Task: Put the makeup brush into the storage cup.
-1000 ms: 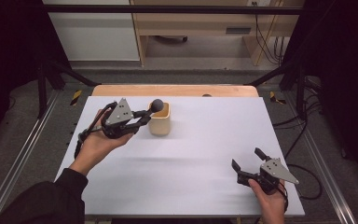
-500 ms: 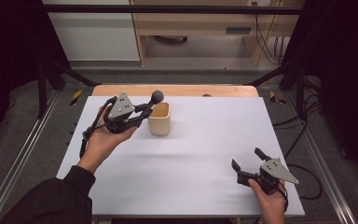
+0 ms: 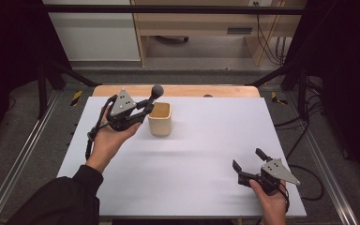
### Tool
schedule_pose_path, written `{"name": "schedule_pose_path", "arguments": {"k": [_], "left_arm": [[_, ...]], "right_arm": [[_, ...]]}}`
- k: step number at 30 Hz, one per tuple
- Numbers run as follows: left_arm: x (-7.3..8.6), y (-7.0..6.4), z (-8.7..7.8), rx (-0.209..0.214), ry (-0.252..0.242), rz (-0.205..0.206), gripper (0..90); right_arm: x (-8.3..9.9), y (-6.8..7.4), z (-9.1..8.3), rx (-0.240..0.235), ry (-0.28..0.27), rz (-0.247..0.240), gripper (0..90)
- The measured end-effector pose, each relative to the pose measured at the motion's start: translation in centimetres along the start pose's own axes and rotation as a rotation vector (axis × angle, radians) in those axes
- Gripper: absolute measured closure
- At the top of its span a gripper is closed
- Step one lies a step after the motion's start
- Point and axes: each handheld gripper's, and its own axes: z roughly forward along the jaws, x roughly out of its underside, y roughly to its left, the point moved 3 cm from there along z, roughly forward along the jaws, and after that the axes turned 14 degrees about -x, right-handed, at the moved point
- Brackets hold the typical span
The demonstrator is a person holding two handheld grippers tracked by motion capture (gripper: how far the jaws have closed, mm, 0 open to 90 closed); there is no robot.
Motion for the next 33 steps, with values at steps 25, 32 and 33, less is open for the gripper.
{"name": "schedule_pose_path", "arguments": {"k": [25,32,33], "left_arm": [[0.0,-0.7,1.1,-0.047,-0.033,-0.037,71.4],[0.1,-0.5,1.4,-0.061,-0.038,-0.049,71.5],[0.1,-0.5,1.5,-0.064,-0.04,-0.052,71.5]], "right_arm": [[-0.1,0.4,0.5,-0.034,-0.028,-0.024,4.5],[-0.1,0.5,0.5,-0.038,-0.018,-0.035,4.5],[-0.1,0.5,0.5,-0.037,-0.018,-0.035,4.6]]}}
